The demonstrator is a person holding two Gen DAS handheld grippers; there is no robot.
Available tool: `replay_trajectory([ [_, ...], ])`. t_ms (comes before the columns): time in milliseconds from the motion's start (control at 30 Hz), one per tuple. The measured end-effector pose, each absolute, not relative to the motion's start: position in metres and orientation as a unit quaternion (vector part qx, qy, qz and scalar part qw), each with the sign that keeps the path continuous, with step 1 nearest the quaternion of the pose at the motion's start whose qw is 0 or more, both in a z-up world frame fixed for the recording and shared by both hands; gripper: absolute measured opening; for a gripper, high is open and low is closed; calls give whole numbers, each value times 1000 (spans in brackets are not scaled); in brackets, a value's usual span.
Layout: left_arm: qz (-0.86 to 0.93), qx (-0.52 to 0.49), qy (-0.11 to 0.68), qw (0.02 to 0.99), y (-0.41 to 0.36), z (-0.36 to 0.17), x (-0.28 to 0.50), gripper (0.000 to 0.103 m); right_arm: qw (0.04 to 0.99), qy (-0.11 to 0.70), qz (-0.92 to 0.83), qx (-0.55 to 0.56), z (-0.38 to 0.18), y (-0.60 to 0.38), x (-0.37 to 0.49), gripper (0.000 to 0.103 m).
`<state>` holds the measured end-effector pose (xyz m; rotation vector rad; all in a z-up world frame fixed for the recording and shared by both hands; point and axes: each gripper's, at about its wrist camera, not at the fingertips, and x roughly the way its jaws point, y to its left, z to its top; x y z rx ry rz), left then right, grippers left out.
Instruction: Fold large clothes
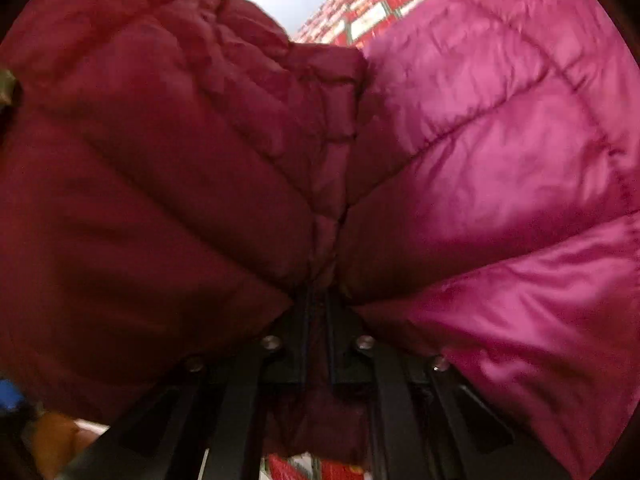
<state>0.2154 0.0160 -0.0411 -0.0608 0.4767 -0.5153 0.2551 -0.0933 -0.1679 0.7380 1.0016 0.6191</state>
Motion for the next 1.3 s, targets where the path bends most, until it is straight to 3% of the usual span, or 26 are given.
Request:
replay_trajectory([
  [433,-301,100,276,907,-70,-97,220,12,868,380,104,304,-120,-249,193,16],
  [500,-306,115,285,901,-79,-107,219,12,873,376,87,297,-117,-260,188,23],
  [567,-313,133,290,895,-88,-119,217,12,878,371,79,293,-112,-265,187,49],
  [633,-326,140,299,886,-95,-128,216,12,884,358,74,291,-108,-273,181,63],
  [900,-362,137,302,871,-102,-151,215,12,900,361,126,212,-93,-250,242,63],
  [1067,-377,146,296,866,-88,-143,213,13,886,412,130,167,-118,-234,274,26],
  [1167,-390,170,296,855,-80,-135,207,15,885,418,128,160,-122,-232,272,18],
  [1300,-432,202,295,828,-53,-117,192,24,885,423,115,156,-127,-236,268,17],
])
